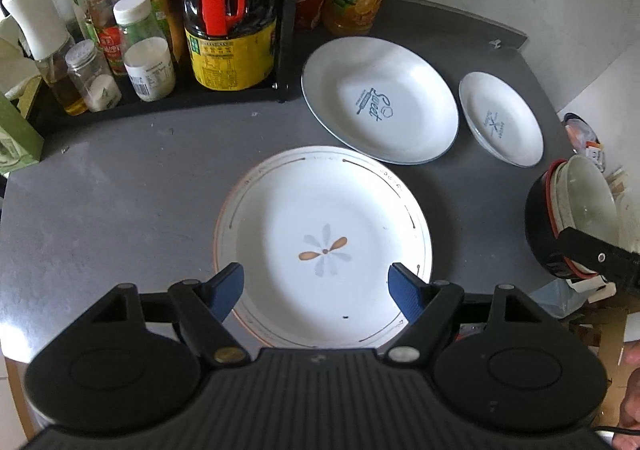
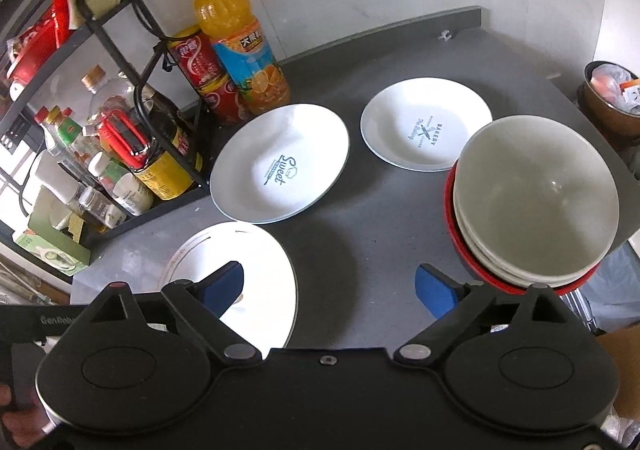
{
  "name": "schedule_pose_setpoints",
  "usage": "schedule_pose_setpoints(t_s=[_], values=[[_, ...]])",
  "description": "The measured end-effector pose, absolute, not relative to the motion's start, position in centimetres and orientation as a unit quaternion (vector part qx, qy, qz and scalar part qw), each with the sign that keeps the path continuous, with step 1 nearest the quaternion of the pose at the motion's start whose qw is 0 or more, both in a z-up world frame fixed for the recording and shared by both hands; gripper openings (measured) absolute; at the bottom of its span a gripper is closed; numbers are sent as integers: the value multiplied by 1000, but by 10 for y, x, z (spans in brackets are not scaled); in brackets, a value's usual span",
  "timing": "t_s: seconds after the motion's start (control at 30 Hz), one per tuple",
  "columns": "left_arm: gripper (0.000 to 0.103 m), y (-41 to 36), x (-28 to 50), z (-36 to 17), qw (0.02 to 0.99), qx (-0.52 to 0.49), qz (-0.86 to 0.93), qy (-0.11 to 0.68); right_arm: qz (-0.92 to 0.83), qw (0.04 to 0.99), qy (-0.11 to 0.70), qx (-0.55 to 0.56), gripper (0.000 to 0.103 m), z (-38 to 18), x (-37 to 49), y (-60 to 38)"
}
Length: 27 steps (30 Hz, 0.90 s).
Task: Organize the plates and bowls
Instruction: 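Move both tools toward the white plate printed 'Sweet'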
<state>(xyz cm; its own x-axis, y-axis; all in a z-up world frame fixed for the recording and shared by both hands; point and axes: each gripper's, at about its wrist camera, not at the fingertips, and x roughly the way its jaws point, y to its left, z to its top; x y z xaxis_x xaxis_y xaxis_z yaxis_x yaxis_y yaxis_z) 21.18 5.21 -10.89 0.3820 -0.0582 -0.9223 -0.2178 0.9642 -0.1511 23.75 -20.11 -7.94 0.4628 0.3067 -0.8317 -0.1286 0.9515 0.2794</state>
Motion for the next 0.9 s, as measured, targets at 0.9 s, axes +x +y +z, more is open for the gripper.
schedule_pose_setpoints(t_s=[0.9], values=[[78, 100, 212, -94, 844, -93, -2, 528, 141, 865, 481, 18, 101, -75, 220, -161]])
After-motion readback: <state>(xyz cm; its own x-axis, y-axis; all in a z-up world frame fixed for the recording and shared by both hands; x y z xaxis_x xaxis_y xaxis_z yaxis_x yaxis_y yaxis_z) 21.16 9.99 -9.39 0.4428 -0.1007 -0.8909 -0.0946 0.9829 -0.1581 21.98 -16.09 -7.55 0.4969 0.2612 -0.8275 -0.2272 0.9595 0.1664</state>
